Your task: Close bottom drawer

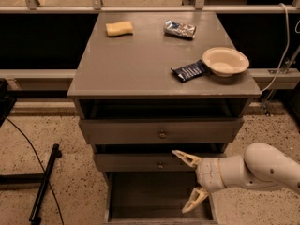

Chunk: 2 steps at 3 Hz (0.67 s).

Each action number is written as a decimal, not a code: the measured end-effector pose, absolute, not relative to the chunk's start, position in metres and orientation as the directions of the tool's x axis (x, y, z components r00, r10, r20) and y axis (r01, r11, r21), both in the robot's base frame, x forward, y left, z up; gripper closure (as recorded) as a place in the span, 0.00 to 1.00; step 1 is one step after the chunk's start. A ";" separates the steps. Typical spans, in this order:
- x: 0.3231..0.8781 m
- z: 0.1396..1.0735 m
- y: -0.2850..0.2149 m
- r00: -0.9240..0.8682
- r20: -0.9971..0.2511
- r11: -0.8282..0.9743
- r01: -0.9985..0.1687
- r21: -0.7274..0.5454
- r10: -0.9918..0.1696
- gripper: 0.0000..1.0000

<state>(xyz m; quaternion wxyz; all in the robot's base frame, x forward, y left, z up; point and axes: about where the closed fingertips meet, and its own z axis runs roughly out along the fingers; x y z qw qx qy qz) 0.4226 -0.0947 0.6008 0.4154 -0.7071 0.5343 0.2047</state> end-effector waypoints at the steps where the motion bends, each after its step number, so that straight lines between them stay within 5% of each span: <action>1: 0.434 0.555 -0.100 0.375 -0.690 -0.123 -0.914 -0.387 -0.618 0.00; 2: 0.441 0.524 -0.104 0.380 -0.654 -0.141 -0.911 -0.388 -0.654 0.00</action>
Offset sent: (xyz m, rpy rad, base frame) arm 0.0289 -0.0190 -0.1120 -0.1731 -0.0463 0.0081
